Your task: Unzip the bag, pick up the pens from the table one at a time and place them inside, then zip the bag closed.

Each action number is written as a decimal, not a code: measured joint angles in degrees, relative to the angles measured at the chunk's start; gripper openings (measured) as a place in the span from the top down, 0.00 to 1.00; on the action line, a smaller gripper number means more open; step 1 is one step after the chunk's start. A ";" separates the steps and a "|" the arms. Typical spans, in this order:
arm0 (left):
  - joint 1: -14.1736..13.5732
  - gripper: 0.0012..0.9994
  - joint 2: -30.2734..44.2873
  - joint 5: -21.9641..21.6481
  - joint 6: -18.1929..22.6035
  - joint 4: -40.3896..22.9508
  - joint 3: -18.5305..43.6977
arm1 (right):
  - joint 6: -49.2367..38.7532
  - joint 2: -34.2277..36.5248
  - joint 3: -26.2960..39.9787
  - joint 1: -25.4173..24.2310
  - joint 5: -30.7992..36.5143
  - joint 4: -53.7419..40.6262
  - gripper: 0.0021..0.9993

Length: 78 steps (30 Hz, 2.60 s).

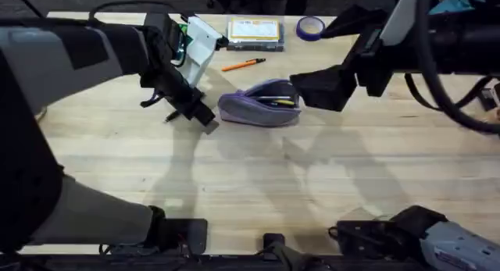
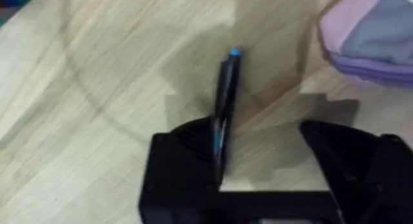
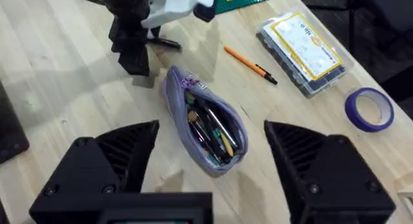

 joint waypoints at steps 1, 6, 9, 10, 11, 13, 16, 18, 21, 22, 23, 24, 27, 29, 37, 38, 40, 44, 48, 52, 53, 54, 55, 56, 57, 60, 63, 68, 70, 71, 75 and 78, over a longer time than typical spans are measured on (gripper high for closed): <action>-0.02 0.23 0.13 0.46 0.05 -0.20 0.00 | 0.00 0.00 0.00 0.00 0.00 0.00 0.00; -0.09 0.41 0.26 1.68 -0.16 -0.07 0.00 | 0.00 0.00 0.00 0.00 0.00 0.00 0.00; -0.11 0.56 0.39 1.94 -0.30 0.60 0.00 | 0.00 0.00 0.00 0.00 0.00 0.00 0.00; -0.11 0.61 0.43 2.03 -0.36 0.75 0.03 | 0.00 0.00 0.00 0.00 0.00 -0.02 0.00; -0.11 0.67 0.48 2.10 -0.31 0.85 0.06 | 0.00 0.00 0.00 0.00 0.00 -0.01 0.00; -0.12 0.93 0.52 2.36 -0.42 1.52 0.11 | 0.00 0.00 0.00 0.00 0.00 0.00 0.00; -0.33 0.95 0.52 2.31 -0.54 1.58 0.15 | 0.00 0.00 0.00 0.00 0.00 0.00 0.00; -0.33 0.95 0.52 2.31 -0.54 1.56 0.19 | 0.00 0.00 0.00 0.00 0.00 0.00 0.00; -0.39 0.95 0.76 1.89 -0.78 1.13 0.74 | 0.00 0.00 0.00 0.00 0.00 -0.02 0.00; -0.44 0.96 1.03 1.43 -1.11 0.95 1.17 | 0.00 0.00 0.00 0.00 0.00 0.00 0.00; -0.44 0.96 1.49 0.58 -1.46 0.81 1.81 | 0.00 0.00 0.00 0.00 0.00 -0.02 0.00; -0.42 0.96 2.10 -0.42 -1.79 0.57 2.67 | 0.00 0.00 0.00 0.00 0.00 0.00 0.00; -0.31 0.96 4.28 -3.34 -2.69 -3.39 9.37 | 0.00 0.00 0.00 0.00 0.00 0.00 0.00; -0.31 0.96 4.32 -3.89 -2.81 -4.94 12.67 | 0.00 0.00 0.00 0.00 0.00 0.00 0.00; -2.40 0.96 4.31 -2.78 -7.59 -17.51 30.61 | 0.00 0.00 0.00 0.00 0.02 -0.02 0.00; -5.67 0.96 4.30 -2.75 -8.34 -19.30 32.95 | 0.00 0.00 0.00 0.00 1.20 -0.21 0.00; -8.27 0.96 4.30 -2.63 -9.03 -19.71 34.26 | 0.00 -0.07 0.00 0.00 1.91 -0.90 0.00; -13.92 0.96 4.30 -2.56 -10.72 -19.91 36.64 | 0.00 -1.44 0.00 0.00 3.29 -3.02 0.00; -19.85 0.96 4.30 -2.56 -11.58 -19.89 38.01 | 0.00 -5.17 0.00 0.00 6.61 -4.85 0.00; -28.85 0.96 4.30 -2.30 -12.70 -17.90 38.29 | 0.02 -11.73 0.00 0.00 10.99 -8.48 0.00; -30.07 0.96 4.30 -2.18 -13.23 -17.41 38.29 | 0.06 -12.80 0.00 0.00 11.45 -9.43 0.00; -30.93 0.96 4.30 -2.10 -13.71 -17.03 38.29 | 0.18 -13.62 0.00 0.00 11.77 -10.23 0.00; -31.72 0.96 4.30 -1.92 -14.27 -16.72 38.29 | 0.32 -14.53 0.00 0.00 12.10 -11.08 0.00; -32.22 0.96 4.31 -1.59 -14.63 -16.59 38.29 | 0.52 -15.25 0.00 0.00 12.26 -11.72 0.00; -33.13 0.96 4.32 2.42 -15.68 -15.78 38.29 | 1.83 -17.75 0.00 0.00 13.42 -12.98 0.00; -33.27 0.96 4.30 7.89 -16.08 -14.23 38.29 | 2.98 -18.94 0.00 0.00 15.57 -12.98 0.00; -33.31 0.96 4.32 12.27 -16.37 -13.22 38.29 | 3.56 -19.77 0.00 0.00 17.22 -12.96 0.00; -33.59 0.96 7.58 16.43 -19.54 -12.97 38.51 | 4.33 -19.93 0.00 0.00 18.45 -12.97 0.00; -33.64 0.96 9.53 16.86 -20.24 -12.97 38.51 | 4.34 -19.93 0.00 0.00 18.49 -12.90 0.00; -33.64 0.96 10.39 16.93 -20.45 -12.97 38.51 | 4.34 -19.93 0.00 0.00 18.53 -12.85 0.00; -33.64 0.96 13.06 16.69 -20.65 -14.12 38.51 | 4.35 -19.93 0.00 0.00 18.64 -12.79 0.00; -33.62 0.96 14.25 15.05 -20.48 -15.58 38.51 | 4.35 -19.93 0.00 0.00 18.64 -12.79 0.00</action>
